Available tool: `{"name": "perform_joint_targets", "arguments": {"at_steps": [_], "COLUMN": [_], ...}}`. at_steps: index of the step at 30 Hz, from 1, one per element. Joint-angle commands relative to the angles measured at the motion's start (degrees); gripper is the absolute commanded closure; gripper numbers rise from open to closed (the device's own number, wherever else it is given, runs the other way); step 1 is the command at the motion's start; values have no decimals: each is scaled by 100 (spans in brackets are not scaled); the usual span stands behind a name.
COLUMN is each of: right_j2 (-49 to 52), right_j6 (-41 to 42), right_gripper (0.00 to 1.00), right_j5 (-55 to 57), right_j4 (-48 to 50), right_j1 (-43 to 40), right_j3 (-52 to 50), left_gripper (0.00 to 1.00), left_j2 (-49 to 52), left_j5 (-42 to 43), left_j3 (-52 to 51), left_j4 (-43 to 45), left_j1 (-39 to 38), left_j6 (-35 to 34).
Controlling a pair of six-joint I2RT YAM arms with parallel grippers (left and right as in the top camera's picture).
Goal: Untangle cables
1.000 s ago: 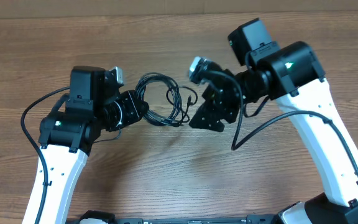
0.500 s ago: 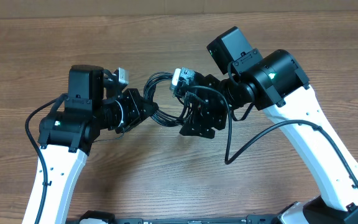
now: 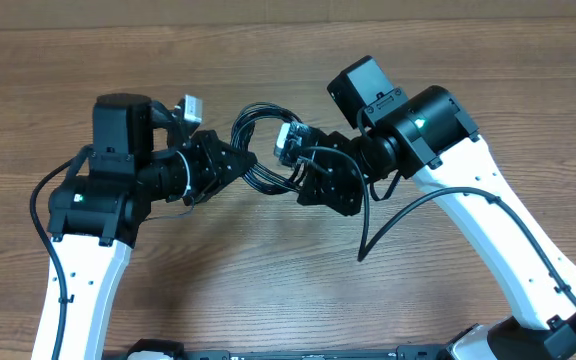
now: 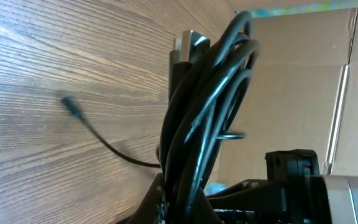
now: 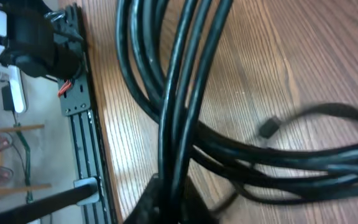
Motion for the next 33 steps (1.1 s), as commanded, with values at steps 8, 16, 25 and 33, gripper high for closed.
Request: {"name": "perform_joint_targets", "arguments": {"at_steps": [8, 16, 25, 33], "right_j2": [-170, -208, -208, -208], "right_j6": [208, 933, 2024, 2673], "right_gripper": [96, 96, 96, 96], "right_j5": [302, 1987, 3344, 3025], "right_j4": [234, 514, 833, 1047], "right_j1": [-13, -83, -675, -1237], "right_j3": [-31, -31, -31, -31], "left_gripper": [95, 93, 94, 94], "left_j2": [-17, -17, -20, -20], "left_j5": [-308, -774, -586, -284], "left_j3": [197, 199, 199, 199], "left_j4": [-393, -658, -1316, -1731], "left_j1": [72, 111, 981, 1467], "left_j6": [483, 734, 1364, 1858]}}
